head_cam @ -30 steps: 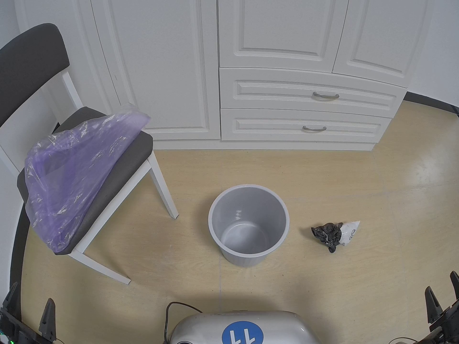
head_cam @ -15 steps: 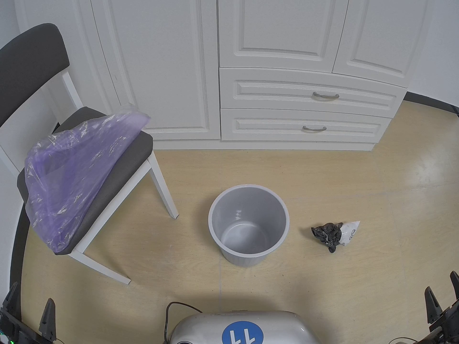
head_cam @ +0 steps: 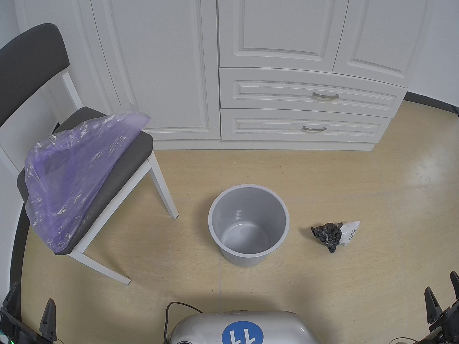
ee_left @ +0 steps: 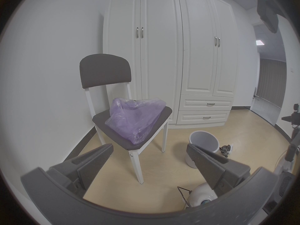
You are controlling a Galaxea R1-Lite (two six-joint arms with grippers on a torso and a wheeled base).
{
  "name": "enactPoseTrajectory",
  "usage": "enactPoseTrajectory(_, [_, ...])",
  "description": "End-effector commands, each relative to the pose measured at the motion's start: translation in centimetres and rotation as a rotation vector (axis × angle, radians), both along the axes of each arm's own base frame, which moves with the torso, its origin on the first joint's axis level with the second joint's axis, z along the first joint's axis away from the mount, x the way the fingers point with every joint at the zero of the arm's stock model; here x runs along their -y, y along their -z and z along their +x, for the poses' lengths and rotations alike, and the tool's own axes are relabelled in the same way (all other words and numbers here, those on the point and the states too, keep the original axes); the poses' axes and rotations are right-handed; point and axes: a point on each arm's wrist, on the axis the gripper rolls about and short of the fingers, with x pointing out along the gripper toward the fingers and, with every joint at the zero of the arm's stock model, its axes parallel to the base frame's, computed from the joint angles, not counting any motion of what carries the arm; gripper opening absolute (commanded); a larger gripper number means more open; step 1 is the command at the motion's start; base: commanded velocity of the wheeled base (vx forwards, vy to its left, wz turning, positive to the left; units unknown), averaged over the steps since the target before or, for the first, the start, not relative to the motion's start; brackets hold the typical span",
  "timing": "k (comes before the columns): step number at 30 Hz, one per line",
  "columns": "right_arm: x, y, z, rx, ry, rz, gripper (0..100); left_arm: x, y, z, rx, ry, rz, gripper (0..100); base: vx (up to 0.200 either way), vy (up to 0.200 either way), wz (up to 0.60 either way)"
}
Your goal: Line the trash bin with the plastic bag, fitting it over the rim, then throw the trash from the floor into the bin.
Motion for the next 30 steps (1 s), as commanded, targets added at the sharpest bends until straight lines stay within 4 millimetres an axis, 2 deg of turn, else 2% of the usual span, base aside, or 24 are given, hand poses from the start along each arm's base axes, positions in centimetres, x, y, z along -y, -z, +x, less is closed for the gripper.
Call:
enactPoseTrajectory(1, [0.0, 0.5, 0.0, -0.001, -0.001, 0.000, 100, 0.0, 0.5, 0.0, -0.001, -0.004, -0.005, 100, 0.000, 0.000, 0.00])
enactPoseTrajectory(7, [0.0, 0.5, 0.0, -0.001, 0.001, -0.003, 100, 0.0, 0.5, 0.0, -0.001, -0.007, -0.006, 100, 0.000, 0.000, 0.00])
enactPoseTrajectory(9, [0.0, 0.5, 0.0, -0.003, 0.007, -0.031, 100, 0.0, 0.5, 0.0, -0.002, 0.001, 0.020, 100, 0.000, 0.000, 0.00])
enactPoseTrajectory(10, [-0.1, 0.5, 0.0, -0.001, -0.021, -0.106, 100, 0.1, 0.5, 0.0, 0.003, 0.039, 0.061, 100, 0.000, 0.000, 0.00])
enactPoseTrajectory(17, [-0.1, 0.3, 0.0, 0.017, -0.032, -0.065, 100, 0.1, 0.5, 0.0, 0.004, 0.035, 0.032, 100, 0.000, 0.000, 0.00])
enactPoseTrajectory(18, [-0.1, -0.3, -0.1, 0.065, -0.032, 0.005, 100, 0.0, 0.4, 0.0, 0.014, 0.012, -0.002, 100, 0.000, 0.000, 0.00])
enactPoseTrajectory(20, [-0.1, -3.3, -1.0, 0.234, -0.056, 0.168, 100, 0.0, -1.0, -0.2, 0.114, -0.012, -0.102, 100, 0.000, 0.000, 0.00])
enactPoseTrajectory(21, [-0.1, -3.5, -1.0, 0.244, -0.060, 0.178, 100, 0.0, -1.2, -0.3, 0.128, -0.012, -0.113, 100, 0.000, 0.000, 0.00])
enactPoseTrajectory(22, [-0.1, -5.1, -1.7, 0.296, -0.068, 0.197, 100, 0.0, -3.4, -1.0, 0.267, 0.019, -0.182, 100, 0.000, 0.000, 0.00])
enactPoseTrajectory(23, [-0.1, -5.2, -1.7, 0.296, -0.067, 0.189, 100, 0.0, -3.5, -1.0, 0.271, 0.021, -0.182, 100, 0.000, 0.000, 0.00])
enactPoseTrajectory(25, [-0.1, -6.4, -1.7, 0.251, -0.055, -0.049, 100, 0.1, -4.4, -1.4, 0.271, 0.078, -0.066, 100, 0.000, 0.000, 0.00])
enactPoseTrajectory(27, [-0.3, -7.9, -0.5, 0.175, -0.106, -0.265, 100, 0.2, -5.7, -1.6, 0.236, 0.105, 0.047, 100, 0.000, 0.000, 0.00])
enactPoseTrajectory(28, [-0.4, -8.5, -0.1, 0.160, -0.118, -0.297, 100, 0.2, -6.3, -1.6, 0.216, 0.106, 0.053, 100, 0.000, 0.000, 0.00])
enactPoseTrajectory(30, [-0.4, -11.0, 1.5, 0.127, -0.131, -0.328, 100, 0.2, -9.2, -0.9, 0.167, 0.109, 0.052, 100, 0.000, 0.000, 0.00])
